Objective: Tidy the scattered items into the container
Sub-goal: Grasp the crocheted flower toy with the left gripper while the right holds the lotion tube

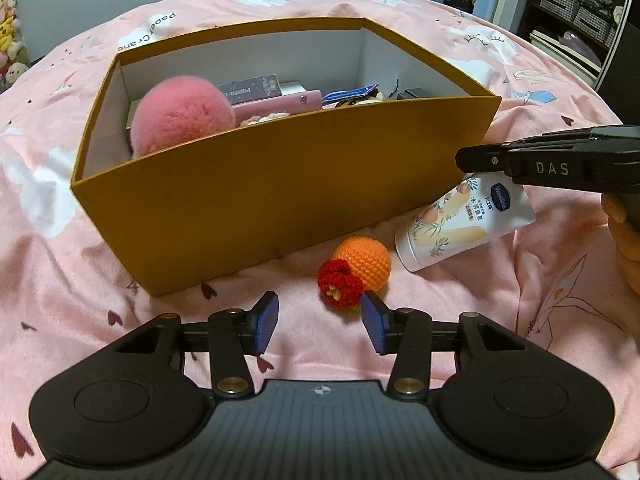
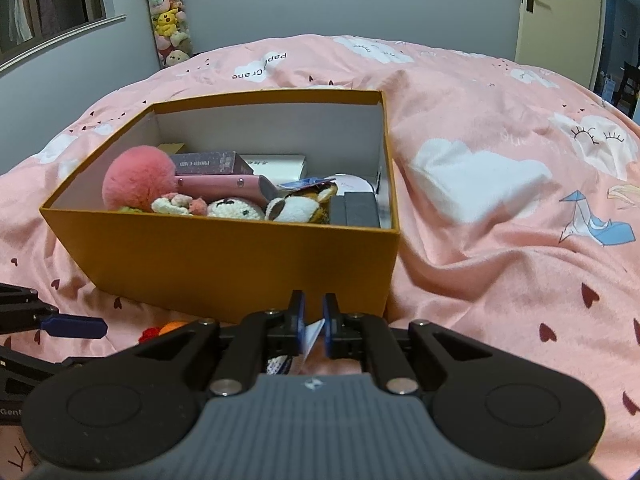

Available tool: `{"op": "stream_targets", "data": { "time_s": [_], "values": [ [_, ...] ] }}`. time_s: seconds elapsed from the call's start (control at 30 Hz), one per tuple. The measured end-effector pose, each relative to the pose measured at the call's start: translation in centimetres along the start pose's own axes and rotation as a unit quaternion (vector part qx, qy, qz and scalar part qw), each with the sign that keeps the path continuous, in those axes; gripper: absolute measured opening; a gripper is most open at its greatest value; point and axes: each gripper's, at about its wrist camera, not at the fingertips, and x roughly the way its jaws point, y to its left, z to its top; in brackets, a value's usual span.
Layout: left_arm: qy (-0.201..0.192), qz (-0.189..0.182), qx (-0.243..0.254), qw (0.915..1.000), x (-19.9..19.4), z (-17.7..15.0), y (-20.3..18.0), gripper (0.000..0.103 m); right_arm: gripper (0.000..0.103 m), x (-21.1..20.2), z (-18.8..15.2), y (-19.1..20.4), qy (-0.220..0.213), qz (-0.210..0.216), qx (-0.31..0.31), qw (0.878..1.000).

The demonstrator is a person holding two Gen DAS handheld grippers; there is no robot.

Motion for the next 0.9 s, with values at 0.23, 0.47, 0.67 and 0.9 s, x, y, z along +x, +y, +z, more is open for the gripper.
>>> {"op": "stream_targets", "data": {
  "time_s": [0.23,0.47,0.67,0.9],
  "values": [
    [0.003,-0.006,0.025,0.9997,1.5,0.3,-0.6,0.054,0.011,0.2,-0.2,-0.6,-0.003,0.002,0.015,1.000],
    [0.010,-0.012,0.040,0.9991,3.3,1.1,-1.6,0.058,0.012,0.3,-0.4,-1.2,0.000,0.002,0.030,1.000],
    [0.012,-0.027,0.033,0.9990,4.7,1.9,-2.3,0.058,0.013,0.5,-0.6,-1.8,0.026,0.014,0.044,0.999],
    [0.009,-0.030,0.041,0.9987,5.8,2.3,-3.3,0.058,0.015,1.1,-1.7,-3.3,0.084,0.040,0.088,0.992]
  ]
}}
